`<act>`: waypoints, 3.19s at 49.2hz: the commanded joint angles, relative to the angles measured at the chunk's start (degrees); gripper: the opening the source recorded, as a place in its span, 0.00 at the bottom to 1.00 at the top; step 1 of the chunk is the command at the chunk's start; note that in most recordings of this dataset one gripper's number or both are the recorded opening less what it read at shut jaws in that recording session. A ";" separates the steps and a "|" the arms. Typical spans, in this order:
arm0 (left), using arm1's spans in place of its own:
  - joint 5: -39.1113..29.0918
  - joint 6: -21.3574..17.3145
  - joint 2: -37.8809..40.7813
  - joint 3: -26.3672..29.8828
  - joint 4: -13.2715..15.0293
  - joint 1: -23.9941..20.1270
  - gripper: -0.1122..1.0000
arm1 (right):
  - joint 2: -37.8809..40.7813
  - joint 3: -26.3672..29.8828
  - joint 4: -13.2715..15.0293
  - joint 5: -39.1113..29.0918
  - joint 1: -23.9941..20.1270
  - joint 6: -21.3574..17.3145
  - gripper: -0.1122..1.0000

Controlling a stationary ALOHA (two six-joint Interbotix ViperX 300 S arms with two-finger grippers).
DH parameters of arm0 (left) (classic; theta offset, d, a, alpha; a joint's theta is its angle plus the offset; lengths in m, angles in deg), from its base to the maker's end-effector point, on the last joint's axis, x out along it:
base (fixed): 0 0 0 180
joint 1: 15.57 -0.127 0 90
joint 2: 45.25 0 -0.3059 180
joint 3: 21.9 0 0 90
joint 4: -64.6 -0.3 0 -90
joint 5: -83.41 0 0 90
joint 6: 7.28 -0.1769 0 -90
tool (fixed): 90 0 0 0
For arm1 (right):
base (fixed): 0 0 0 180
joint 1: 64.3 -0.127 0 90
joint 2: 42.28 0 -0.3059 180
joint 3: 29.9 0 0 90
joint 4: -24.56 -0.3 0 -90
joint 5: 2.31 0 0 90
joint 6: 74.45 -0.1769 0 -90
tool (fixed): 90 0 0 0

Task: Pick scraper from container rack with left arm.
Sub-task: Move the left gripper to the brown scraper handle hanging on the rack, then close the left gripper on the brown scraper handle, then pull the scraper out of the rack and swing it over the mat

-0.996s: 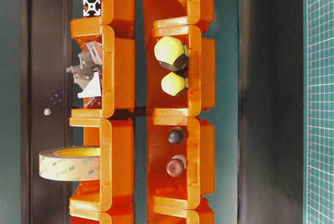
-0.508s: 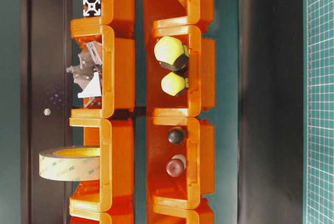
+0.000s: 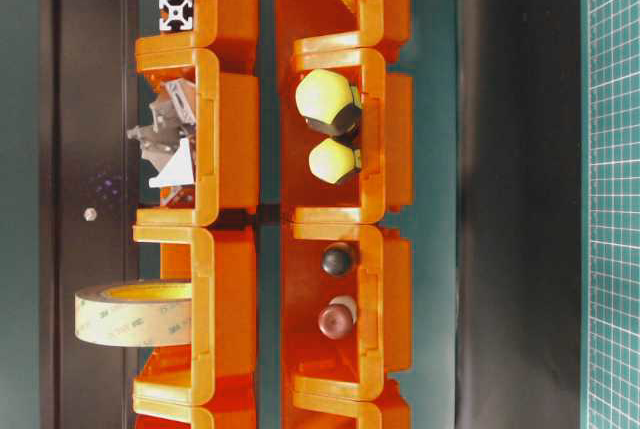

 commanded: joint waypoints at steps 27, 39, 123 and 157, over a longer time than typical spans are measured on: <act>13.62 -0.62 -0.70 -7.65 -0.35 -14.24 0.92 | 0.09 1.49 -0.09 -0.62 -0.09 -0.09 0.11; 13.71 -0.88 -0.79 -8.00 -0.35 -14.77 0.88 | 0.09 1.49 -0.18 -0.62 -0.09 -0.09 0.11; -1.85 -23.73 12.92 31.20 -0.18 11.69 0.28 | -1.41 1.58 -2.37 -0.44 0.44 -0.09 0.11; 37.09 -34.89 21.88 18.46 -0.18 -12.30 0.28 | -2.64 1.76 -3.60 -1.67 0.44 -0.18 0.11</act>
